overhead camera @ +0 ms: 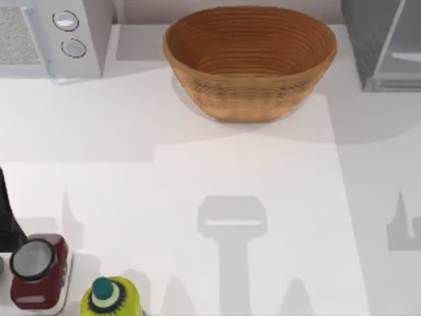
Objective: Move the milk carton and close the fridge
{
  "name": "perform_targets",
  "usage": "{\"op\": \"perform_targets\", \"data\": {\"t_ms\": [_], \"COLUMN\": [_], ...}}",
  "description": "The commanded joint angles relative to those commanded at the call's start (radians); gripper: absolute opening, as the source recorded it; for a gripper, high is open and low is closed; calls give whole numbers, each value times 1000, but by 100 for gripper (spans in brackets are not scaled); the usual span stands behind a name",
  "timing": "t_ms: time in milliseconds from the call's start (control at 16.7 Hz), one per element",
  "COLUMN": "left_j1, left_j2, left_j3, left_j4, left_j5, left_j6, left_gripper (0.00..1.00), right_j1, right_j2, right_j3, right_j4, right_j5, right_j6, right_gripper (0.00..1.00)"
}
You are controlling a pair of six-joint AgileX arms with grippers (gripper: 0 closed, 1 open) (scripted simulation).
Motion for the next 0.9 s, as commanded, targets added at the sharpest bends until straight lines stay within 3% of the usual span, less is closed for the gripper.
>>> {"op": "perform_targets", "data": {"t_ms": [360,900], "left_j1": [0,0], "left_j2": [0,0], "left_j3": [0,0], "left_j4": [0,0], "left_j5": [0,0], "left_j6": [0,0], "left_gripper": [100,100], "right_j1": [7,3], "right_j2": [-167,-575], "right_j3": [137,471], "right_j4": [-278,-1049], "right_j5": [-5,4], "right_j6": [0,-11], "right_gripper": [100,100]}}
